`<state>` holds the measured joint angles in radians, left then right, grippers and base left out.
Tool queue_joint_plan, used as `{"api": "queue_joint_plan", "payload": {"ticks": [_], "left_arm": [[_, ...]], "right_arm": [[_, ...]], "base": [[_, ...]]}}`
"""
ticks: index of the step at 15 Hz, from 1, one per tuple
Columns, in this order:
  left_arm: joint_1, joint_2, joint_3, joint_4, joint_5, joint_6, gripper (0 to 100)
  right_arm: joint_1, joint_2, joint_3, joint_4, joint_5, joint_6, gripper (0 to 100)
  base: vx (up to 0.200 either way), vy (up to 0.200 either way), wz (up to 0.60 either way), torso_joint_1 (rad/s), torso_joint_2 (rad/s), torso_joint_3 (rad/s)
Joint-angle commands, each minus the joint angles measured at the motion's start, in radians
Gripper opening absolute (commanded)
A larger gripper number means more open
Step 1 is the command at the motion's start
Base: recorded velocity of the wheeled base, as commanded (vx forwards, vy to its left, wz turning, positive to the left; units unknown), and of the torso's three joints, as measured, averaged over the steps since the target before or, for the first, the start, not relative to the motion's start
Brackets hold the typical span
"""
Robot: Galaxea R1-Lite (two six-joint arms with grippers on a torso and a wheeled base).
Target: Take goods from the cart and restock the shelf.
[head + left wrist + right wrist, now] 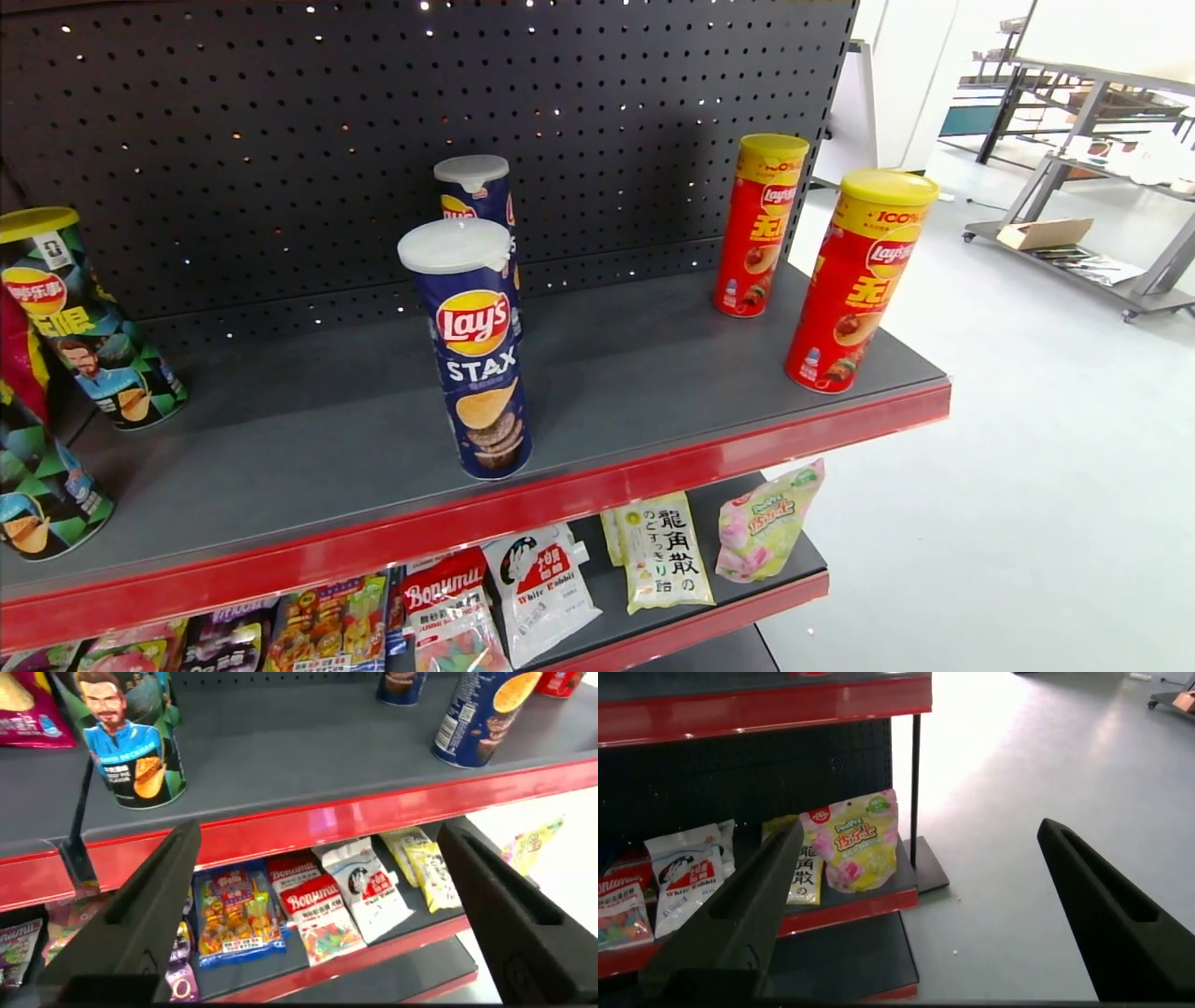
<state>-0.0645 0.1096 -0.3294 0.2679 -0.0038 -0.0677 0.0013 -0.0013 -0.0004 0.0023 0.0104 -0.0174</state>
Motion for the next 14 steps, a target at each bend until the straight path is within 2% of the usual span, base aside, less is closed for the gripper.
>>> {"api": "queue_joint_plan", "payload": {"ticks": [1,6,8,10,12,14], "left_arm": [[0.0,-0.004,0.003,0.001,0.001,0.002,100],[0.002,-0.014,0.018,0.002,0.024,0.0,100],[0.002,-0.014,0.019,0.002,0.025,0.0,100],[0.003,-0.014,0.03,0.002,0.067,0.0,100],[0.006,-0.027,0.082,-0.004,0.113,-0.003,100],[0.008,-0.028,0.159,-0.078,0.122,-0.004,100]], "right_arm": [[0.0,0.001,0.0,0.001,0.0,-0.001,100],[0.0,0.001,0.0,0.001,0.0,0.002,100],[0.0,0.001,0.0,0.001,0.0,0.004,100],[0.0,0.001,0.0,0.001,0.0,0.005,100],[0.0,0.001,0.0,0.001,0.0,0.007,100],[0.0,0.001,0.0,0.001,0.0,0.007,100]], "base": [[0.0,0.0,0.6,-0.002,0.0,-0.002],[0.0,0.0,0.6,0.005,0.0,0.0],[0.0,0.0,0.0,0.0,0.0,0.0],[0.0,0.0,0.0,0.0,0.0,0.0],[0.0,0.0,0.0,0.0,0.0,0.0],[0.0,0.0,0.0,0.0,0.0,0.0]]}}
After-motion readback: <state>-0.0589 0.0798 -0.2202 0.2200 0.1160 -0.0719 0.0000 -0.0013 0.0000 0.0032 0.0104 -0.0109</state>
